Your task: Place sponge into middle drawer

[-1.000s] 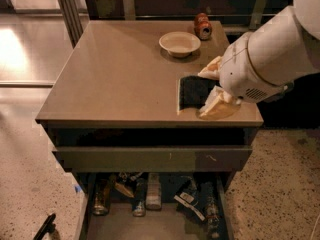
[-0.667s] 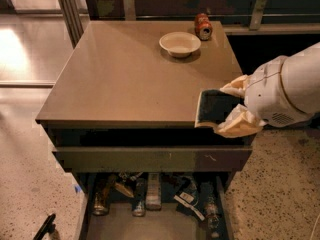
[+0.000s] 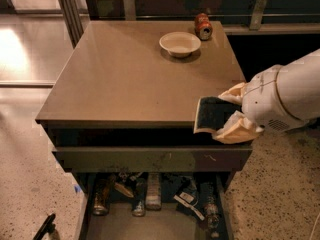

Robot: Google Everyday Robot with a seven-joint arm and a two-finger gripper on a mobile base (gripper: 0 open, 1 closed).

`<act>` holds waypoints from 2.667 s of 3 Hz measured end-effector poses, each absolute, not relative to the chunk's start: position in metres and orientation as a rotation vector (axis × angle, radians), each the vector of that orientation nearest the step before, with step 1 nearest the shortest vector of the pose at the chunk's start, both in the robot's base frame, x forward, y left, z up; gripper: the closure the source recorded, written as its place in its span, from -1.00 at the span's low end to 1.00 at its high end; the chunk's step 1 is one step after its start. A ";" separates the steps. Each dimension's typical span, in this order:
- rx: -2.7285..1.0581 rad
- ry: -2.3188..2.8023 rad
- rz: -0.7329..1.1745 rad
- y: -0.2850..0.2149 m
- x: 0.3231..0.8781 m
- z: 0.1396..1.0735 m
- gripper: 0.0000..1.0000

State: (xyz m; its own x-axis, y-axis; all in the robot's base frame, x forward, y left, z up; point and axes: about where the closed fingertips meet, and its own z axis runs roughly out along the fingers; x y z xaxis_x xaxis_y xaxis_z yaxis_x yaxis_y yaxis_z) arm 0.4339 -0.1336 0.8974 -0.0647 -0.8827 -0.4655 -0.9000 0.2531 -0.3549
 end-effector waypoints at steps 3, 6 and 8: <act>-1.663 2.002 0.194 -0.127 0.422 0.827 1.00; -1.678 2.064 0.403 -0.105 0.424 0.756 1.00; -1.657 2.061 0.431 -0.099 0.419 0.739 1.00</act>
Offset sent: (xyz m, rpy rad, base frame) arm -0.0139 0.0040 -0.0807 0.0362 0.1615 0.0289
